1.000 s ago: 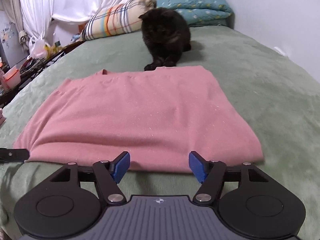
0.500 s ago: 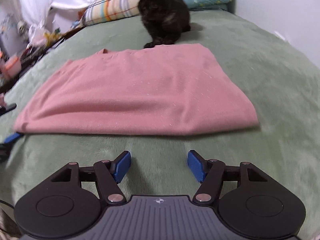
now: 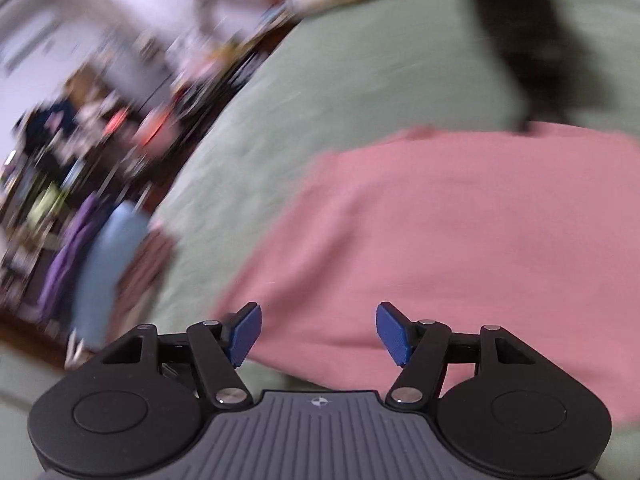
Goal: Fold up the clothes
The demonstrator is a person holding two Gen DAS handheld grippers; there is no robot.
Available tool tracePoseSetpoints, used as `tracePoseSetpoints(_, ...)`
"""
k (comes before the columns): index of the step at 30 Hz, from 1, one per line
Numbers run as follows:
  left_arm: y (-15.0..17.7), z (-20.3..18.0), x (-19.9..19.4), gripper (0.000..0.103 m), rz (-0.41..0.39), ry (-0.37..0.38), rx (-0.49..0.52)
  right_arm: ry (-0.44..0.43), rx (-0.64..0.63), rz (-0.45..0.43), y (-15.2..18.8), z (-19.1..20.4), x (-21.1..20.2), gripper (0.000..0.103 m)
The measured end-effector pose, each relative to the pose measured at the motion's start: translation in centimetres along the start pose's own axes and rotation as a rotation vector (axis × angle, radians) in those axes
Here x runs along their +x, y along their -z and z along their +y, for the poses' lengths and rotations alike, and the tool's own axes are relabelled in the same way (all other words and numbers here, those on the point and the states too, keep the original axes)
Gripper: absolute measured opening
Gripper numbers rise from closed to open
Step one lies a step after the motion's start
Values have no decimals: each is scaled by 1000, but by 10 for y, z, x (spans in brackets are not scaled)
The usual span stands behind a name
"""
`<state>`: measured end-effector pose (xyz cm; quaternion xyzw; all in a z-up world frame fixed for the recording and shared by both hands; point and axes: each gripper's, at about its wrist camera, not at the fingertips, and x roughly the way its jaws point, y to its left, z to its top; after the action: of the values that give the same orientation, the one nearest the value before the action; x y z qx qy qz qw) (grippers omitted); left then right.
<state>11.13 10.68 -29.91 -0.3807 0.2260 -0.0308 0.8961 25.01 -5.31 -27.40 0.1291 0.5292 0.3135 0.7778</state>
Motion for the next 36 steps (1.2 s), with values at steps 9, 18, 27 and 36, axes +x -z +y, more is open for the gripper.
tracePoseSetpoints(9, 10, -32, 13, 6, 30, -40, 247, 266, -265, 356, -35, 71, 110, 11)
tracePoseSetpoints(18, 11, -21, -22, 14, 107, 72, 247, 125, -3, -48, -47, -6, -18, 9)
tracePoseSetpoints(27, 37, -36, 7, 26, 314, 34, 315, 133, 520, -390, 68, -206, -138, 10)
tracePoseSetpoints(36, 81, -102, 60, 36, 479, 72, 661, 1, 756, -474, 129, -283, -119, 20)
